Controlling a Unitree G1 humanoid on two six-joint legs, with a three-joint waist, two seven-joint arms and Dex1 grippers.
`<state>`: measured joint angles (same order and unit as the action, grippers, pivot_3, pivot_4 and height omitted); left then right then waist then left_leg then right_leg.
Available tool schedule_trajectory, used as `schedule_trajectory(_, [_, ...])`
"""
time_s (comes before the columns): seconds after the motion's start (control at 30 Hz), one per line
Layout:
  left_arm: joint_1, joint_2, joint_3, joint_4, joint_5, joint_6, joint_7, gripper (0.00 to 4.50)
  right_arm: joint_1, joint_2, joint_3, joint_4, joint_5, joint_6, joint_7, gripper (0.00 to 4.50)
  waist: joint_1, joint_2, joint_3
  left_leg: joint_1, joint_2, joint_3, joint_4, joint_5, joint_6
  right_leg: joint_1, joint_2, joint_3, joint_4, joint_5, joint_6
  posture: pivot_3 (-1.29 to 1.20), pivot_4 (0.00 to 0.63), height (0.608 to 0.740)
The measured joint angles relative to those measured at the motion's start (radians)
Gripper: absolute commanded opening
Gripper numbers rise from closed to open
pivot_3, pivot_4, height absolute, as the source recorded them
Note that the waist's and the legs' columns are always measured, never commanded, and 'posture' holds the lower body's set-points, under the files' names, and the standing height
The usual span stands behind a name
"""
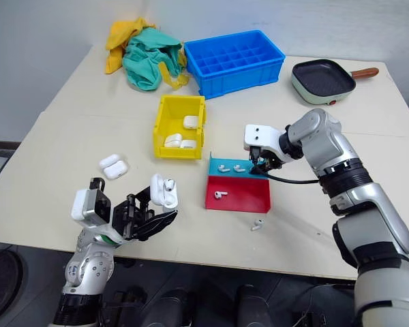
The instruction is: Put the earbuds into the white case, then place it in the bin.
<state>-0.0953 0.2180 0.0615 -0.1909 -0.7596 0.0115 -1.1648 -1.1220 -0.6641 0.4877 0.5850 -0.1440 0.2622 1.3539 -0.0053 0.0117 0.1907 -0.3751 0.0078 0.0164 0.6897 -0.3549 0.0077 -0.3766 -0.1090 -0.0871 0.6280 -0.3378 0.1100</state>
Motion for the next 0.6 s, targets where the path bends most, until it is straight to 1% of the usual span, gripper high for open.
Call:
schedule_trajectory(0.33, [0.014, 0.0, -0.002, -0.021, 0.0, -0.001, 0.015, 2.78, -0.002, 0.026, 0.015, 0.064, -0.088, -0.027, 0.015, 2.17, 0.0, 0.0, 0.0, 0.0, 0.0, 0.0, 0.0, 0.0, 0.0, 0.0, 0.0, 0.0, 0.0, 0.0, 0.0, 0.0, 0.15, 0.74])
schedule_trajectory(0.6, [0.013, 0.0, -0.003, -0.03, 0.001, -0.001, 0.019, 2.78, -0.032, 0.047, 0.015, 0.133, -0.117, -0.065, 0.018, 2.17, -0.002, 0.0, 0.0, 0.0, 0.0, 0.0, 0.002, 0.0, 0.0, 0.001, 0.0, 0.0, 0.001, 0.0, 0.0, 0.0, 0.15, 0.74])
